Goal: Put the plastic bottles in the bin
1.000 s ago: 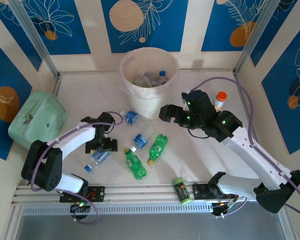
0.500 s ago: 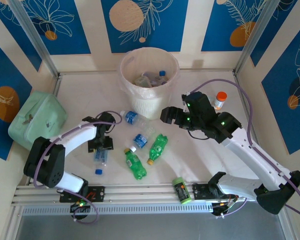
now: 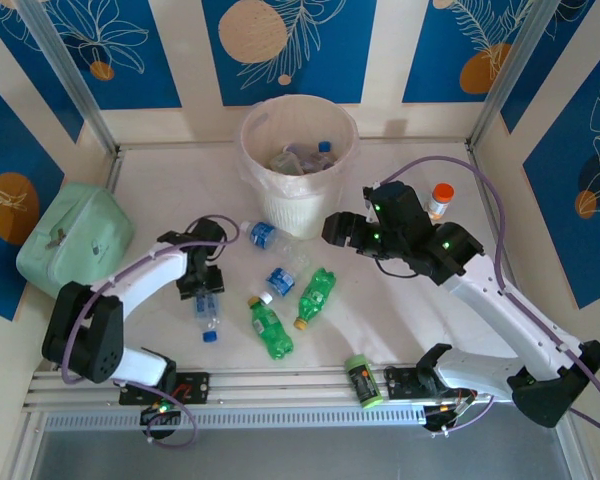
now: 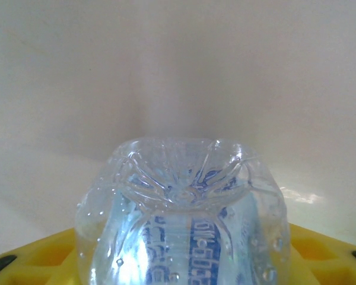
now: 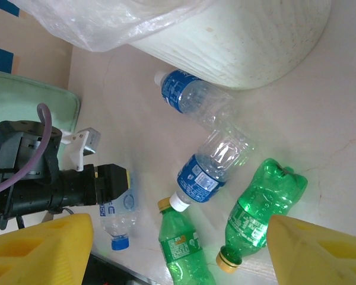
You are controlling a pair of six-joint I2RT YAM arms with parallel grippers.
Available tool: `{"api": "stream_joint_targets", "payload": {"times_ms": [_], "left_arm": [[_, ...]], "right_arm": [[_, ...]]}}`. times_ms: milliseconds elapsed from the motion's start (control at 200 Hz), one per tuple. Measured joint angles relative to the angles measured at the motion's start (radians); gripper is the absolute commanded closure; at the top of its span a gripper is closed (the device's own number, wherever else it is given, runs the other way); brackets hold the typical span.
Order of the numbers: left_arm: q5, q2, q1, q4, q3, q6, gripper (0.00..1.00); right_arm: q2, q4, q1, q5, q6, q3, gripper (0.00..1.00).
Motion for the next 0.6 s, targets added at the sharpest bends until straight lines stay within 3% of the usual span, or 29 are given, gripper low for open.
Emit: {"api": "stream_joint_targets", "payload": {"times_ms": [160, 370, 600], "left_arm": [[0.008, -0.064, 0.002, -0.058, 0.129, -0.009, 0.51], [0.028, -0.147, 0.003, -0.102, 0.452, -0.007, 0.49], [0.100, -0.121, 0.005, -0.110, 0.759, -0.015, 0.49]], "right_arm": [[0.006, -0.001, 0.002, 0.000, -0.008, 0.030, 0.23], [0.004, -0.003, 0.005, 0.016, -0.011, 0.044, 0.24], [-0.025, -0.014, 0.005, 0.040, -0.007, 0.023, 0.24]]}}
